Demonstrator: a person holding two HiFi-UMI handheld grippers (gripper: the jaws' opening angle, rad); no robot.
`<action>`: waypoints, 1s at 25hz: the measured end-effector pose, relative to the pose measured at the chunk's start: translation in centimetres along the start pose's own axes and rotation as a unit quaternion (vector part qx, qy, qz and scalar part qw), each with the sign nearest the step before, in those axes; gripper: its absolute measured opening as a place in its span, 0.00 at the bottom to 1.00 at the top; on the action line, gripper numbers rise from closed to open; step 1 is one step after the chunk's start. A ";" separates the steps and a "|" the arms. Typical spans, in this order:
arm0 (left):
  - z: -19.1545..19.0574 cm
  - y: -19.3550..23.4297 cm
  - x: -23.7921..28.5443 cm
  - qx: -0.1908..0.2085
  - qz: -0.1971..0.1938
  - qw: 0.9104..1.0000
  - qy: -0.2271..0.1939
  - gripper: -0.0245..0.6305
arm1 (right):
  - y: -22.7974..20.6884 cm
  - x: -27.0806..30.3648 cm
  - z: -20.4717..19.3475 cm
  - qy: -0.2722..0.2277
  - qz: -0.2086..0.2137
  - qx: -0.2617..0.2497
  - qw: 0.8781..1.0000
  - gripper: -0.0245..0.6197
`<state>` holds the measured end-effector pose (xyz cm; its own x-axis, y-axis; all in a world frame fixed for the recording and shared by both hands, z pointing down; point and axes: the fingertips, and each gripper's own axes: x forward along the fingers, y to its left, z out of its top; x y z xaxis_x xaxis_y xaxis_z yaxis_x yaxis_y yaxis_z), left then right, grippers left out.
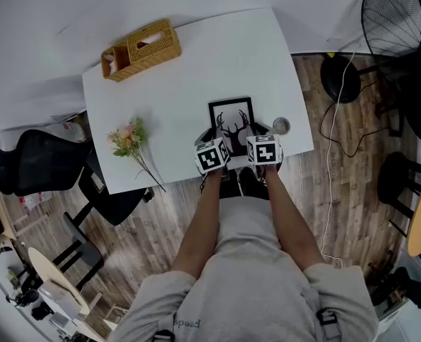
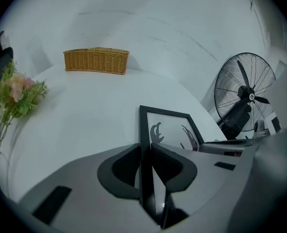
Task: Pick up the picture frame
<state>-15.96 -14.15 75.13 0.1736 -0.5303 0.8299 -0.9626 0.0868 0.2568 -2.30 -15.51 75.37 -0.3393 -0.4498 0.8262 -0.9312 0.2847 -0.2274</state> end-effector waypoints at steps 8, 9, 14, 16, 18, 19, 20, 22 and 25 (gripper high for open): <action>0.0 -0.1 0.1 0.016 -0.005 1.000 0.001 0.18 | -0.1 0.1 -0.1 -0.002 -0.005 -0.004 1.000 0.17; 0.0 -0.1 0.1 0.015 -0.009 1.000 0.001 0.18 | -0.1 0.1 -0.1 -0.004 -0.003 -0.002 1.000 0.17; 0.0 0.0 0.0 0.006 -0.025 1.000 -0.003 0.18 | -0.1 0.0 -0.1 -0.007 0.003 0.006 1.000 0.17; 0.0 -0.1 0.0 0.005 -0.025 1.000 -0.004 0.18 | -0.1 0.0 0.0 -0.006 0.004 0.007 1.000 0.17; 0.1 0.0 0.0 -0.001 -0.023 1.000 -0.003 0.18 | -0.2 0.0 0.1 -0.009 0.004 0.013 1.000 0.16; 0.0 0.0 0.0 -0.006 -0.023 1.000 -0.002 0.18 | -0.2 0.0 0.1 -0.011 0.004 0.017 1.000 0.16; 0.0 0.1 0.1 -0.010 -0.023 1.000 0.000 0.18 | -0.2 0.0 0.1 -0.013 0.002 0.020 1.000 0.16; 0.0 0.1 0.1 -0.011 -0.023 1.000 0.006 0.18 | -0.2 0.0 0.0 -0.014 -0.001 0.022 1.000 0.15; 0.0 0.0 0.0 -0.006 -0.021 1.000 0.013 0.17 | -0.2 0.0 0.0 -0.010 -0.003 0.025 1.000 0.15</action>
<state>-16.01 -14.14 75.12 0.2199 -0.5117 0.8305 -0.9515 0.0755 0.2984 -2.08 -15.54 75.43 -0.3356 -0.4679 0.8176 -0.9386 0.2399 -0.2480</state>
